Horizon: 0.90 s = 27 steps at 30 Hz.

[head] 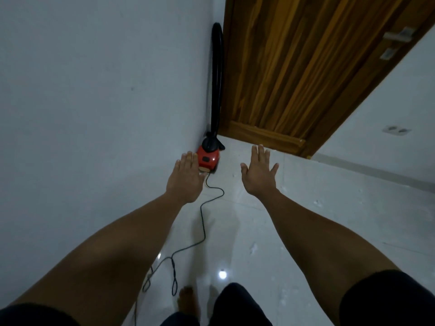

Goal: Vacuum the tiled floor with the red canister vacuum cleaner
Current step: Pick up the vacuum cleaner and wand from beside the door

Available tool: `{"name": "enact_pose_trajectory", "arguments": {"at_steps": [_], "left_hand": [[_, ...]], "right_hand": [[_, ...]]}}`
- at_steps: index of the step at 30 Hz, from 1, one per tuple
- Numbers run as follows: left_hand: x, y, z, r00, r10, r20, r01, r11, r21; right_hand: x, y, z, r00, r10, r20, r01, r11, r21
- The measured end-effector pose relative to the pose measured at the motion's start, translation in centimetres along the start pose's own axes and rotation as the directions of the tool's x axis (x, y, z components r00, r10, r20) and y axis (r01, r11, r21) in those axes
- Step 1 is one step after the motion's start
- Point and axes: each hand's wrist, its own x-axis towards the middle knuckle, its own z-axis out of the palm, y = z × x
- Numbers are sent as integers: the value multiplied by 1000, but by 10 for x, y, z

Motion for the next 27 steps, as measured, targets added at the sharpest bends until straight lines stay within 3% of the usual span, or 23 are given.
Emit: {"name": "enact_pose_trajectory", "arguments": {"at_steps": [10,15,23,27], "left_hand": [[175,-33,-11,999,37,-2,-37,998,-50],[297,-43,28,998,29,54,-25,996,-86],[508,-67,169,913,-173,369,250,953,-170],[572,-87,225,871,-227,436,331,927,-179]], "right_hand": [[184,-8,0,998,12,-56,-9,998,56],[323,7,50,999,39,21,-42,986,162],[559,54,204,965,120,233,-199,914,353],[642,73,270,957,97,274,-212,878,428]]}}
